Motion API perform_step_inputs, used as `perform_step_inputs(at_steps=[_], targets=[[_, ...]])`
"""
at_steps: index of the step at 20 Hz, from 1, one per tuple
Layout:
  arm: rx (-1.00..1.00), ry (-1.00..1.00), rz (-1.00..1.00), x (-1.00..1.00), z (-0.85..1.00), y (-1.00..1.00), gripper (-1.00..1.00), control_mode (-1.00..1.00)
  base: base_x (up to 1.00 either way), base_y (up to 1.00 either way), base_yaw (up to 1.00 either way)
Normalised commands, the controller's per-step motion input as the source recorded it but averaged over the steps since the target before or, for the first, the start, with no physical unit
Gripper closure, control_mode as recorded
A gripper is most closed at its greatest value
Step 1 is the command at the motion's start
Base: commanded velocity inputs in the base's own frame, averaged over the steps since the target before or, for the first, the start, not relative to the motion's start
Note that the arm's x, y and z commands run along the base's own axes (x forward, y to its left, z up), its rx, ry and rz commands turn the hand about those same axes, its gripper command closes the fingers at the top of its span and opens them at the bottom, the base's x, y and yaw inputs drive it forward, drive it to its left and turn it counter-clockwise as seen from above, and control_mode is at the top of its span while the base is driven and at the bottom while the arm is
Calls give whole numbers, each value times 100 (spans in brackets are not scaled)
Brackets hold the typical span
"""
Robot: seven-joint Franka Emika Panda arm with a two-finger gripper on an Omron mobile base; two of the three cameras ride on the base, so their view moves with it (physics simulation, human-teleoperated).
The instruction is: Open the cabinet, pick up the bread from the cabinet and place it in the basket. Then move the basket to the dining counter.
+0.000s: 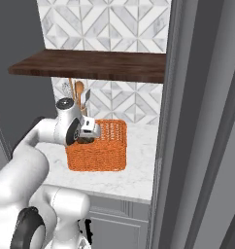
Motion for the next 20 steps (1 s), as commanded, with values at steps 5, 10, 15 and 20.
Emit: perform_step_inputs(at_steps=[5,10,15,20], targets=[[0,11,0,56,-8,-8,100,-100,0,0,0],[0,10,0,58,-47,-14,100,-100,0,0,0],[0,8,0,57,-53,-2,100,-100,0,0,0],[0,6,0,36,-51,-1,100,-100,0,0,0]])
